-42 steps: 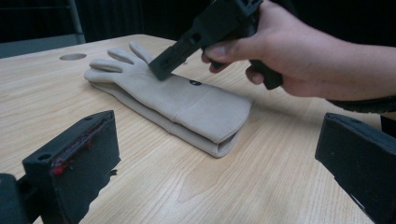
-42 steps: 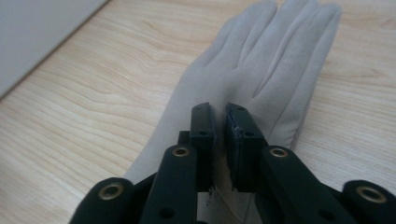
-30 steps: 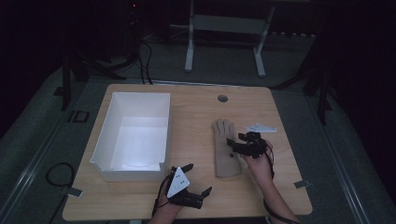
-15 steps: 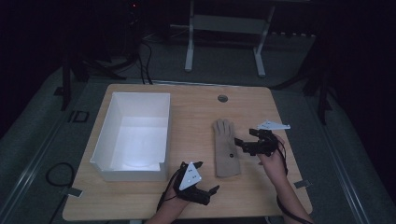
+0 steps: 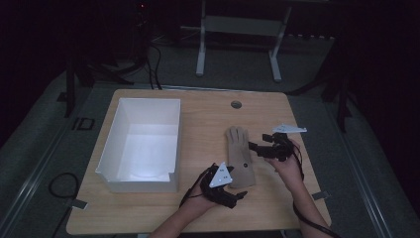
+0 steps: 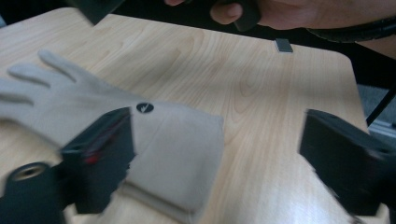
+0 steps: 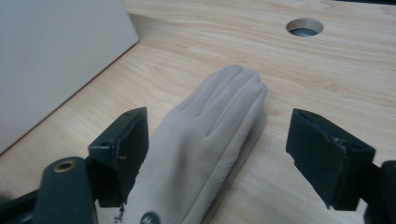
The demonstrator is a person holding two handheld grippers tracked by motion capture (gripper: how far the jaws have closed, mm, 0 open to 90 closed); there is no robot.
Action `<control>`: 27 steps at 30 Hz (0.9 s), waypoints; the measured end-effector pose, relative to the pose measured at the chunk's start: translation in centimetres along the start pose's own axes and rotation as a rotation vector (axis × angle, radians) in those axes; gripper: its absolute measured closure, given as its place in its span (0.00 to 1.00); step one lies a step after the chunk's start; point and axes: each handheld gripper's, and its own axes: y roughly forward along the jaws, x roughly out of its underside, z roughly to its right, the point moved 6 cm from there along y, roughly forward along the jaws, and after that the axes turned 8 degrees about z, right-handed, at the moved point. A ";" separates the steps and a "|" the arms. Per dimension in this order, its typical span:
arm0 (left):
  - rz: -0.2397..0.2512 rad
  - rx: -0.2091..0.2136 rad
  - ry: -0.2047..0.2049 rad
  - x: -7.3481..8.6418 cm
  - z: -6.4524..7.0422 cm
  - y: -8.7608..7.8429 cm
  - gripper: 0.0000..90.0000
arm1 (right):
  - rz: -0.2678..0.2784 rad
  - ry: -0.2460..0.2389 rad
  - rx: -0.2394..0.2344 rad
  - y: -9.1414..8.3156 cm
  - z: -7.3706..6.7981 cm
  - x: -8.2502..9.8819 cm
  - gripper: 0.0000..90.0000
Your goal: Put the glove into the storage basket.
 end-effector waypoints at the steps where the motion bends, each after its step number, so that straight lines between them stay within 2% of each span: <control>1: -0.008 0.006 -0.005 -0.1 -0.2 0.3 0.15 | -0.006 0.004 -0.001 0.2 0.1 -0.1 0.31; 3: -0.035 0.025 0.016 -0.1 -0.4 0.7 0.17 | -0.007 0.011 0.005 0.6 0.3 -0.2 0.36; 4: -0.038 0.022 0.032 -0.1 -0.5 0.9 0.22 | -0.011 0.019 0.002 0.9 0.4 -0.3 0.39; 7: -0.066 0.049 0.047 0.0 -0.8 1.4 0.38 | -0.020 0.051 -0.008 1.8 0.7 -0.4 0.48; 9: -0.072 0.056 0.058 0.1 -1.0 1.8 0.44 | -0.030 0.051 -0.005 2.7 0.8 -0.3 0.48; 13: -0.116 0.082 0.042 0.5 -1.4 2.4 0.48 | -0.070 0.076 -0.011 4.6 1.2 0.2 0.43; 14: -0.123 0.087 0.033 0.6 -1.5 2.5 0.48 | -0.080 0.072 0.002 5.0 1.3 0.4 0.43; 15: -0.140 0.083 0.032 0.8 -1.7 2.5 0.49 | -0.095 0.071 0.008 5.5 1.5 0.6 0.42; 20: -0.158 0.082 0.008 1.5 -2.1 2.2 0.51 | -0.164 0.110 0.010 7.4 2.0 2.1 0.38; 23: -0.164 0.088 -0.011 1.9 -2.3 1.9 0.51 | -0.190 0.130 0.001 8.0 2.1 2.9 0.36; 27: -0.178 0.086 0.005 2.1 -2.3 1.7 0.51 | -0.215 0.139 -0.023 8.4 2.1 3.3 0.40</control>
